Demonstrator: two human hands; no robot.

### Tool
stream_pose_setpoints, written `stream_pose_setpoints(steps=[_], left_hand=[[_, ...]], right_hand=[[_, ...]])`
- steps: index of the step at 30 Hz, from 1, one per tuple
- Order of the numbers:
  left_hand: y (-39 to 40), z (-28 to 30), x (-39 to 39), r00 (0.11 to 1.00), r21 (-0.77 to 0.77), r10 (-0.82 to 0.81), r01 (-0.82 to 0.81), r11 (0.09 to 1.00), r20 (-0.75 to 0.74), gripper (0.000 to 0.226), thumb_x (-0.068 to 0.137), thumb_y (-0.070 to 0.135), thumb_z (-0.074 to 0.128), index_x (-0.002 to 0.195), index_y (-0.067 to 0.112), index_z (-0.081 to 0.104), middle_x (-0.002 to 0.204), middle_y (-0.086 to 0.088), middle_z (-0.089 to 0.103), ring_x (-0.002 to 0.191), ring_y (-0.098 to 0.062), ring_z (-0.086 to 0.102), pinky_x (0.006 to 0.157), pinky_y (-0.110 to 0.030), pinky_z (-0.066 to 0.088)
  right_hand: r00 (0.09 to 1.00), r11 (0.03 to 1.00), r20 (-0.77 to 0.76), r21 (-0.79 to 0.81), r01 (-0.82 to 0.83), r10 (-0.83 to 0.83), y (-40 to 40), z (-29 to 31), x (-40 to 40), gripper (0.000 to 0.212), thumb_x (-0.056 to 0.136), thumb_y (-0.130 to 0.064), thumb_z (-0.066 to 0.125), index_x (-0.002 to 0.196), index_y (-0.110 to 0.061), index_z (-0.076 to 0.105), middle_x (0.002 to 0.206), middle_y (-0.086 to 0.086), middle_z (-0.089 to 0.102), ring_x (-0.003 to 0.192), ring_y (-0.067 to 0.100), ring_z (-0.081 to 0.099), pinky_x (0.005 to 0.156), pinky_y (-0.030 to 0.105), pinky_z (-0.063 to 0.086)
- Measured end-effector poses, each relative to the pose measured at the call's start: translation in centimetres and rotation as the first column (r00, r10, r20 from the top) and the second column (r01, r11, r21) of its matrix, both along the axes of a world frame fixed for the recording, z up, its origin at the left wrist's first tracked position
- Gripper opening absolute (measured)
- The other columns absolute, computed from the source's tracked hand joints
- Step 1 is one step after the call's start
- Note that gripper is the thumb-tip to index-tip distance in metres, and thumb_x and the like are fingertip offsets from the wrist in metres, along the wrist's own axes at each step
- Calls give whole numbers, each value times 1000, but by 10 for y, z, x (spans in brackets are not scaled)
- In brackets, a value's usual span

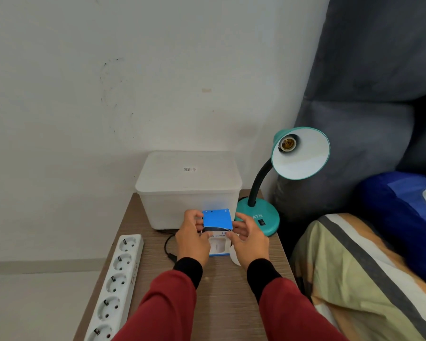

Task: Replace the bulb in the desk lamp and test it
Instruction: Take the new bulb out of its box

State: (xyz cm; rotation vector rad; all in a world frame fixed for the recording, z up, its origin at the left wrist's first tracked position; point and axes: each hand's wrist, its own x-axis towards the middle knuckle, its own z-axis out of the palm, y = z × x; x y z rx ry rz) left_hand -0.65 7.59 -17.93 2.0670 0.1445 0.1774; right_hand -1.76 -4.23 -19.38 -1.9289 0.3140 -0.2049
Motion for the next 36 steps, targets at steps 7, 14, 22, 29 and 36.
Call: stream_pose_setpoints(steps=[7, 14, 22, 29, 36], left_hand=[[5, 0, 3, 991, 148, -96, 81, 986, 94, 41, 79, -2, 69, 97, 26, 46, 127, 6, 56, 109, -12, 54, 77, -10, 34], [19, 3, 21, 976, 479, -215, 203, 854, -31, 96, 78, 25, 75, 144, 51, 12, 146, 2, 15, 130, -16, 29, 107, -37, 40], [28, -1, 26, 946, 390, -318, 317, 864, -65, 100, 81, 25, 72, 130, 66, -4, 140, 4, 17, 127, -14, 30, 106, -31, 40], [31, -3, 31, 925, 380, -372, 372, 847, -79, 100, 82, 28, 70, 119, 70, -13, 141, 3, 23, 130, -13, 33, 104, -29, 39], [31, -5, 30, 931, 389, -361, 356, 850, -63, 102, 84, 26, 69, 119, 70, -15, 139, 6, 26, 127, -11, 36, 103, -28, 41]], right_hand=[[1000, 1000, -12, 6, 9, -9, -3, 4, -1, 54, 81, -4, 70, 128, -20, 50, 110, 2, 66, 96, 10, 59, 95, 28, 50], [999, 990, 42, -139, 5, 0, -6, 14, 1, 33, 84, -20, 68, 115, -18, 61, 114, -3, 65, 95, 3, 51, 84, 16, 40], [967, 847, -203, -478, -234, 152, 0, 26, 36, 54, 71, -41, 74, 120, -26, 57, 117, -7, 66, 112, 14, 57, 98, 35, 47], [924, 656, -358, -666, -355, 137, 12, 35, 54, 54, 69, -47, 74, 114, -24, 56, 114, 1, 65, 110, 23, 57, 96, 40, 47], [939, 732, -289, -596, -330, 189, 11, 33, 49, 56, 68, -42, 77, 114, -22, 53, 113, 2, 66, 103, 23, 61, 93, 38, 51]])
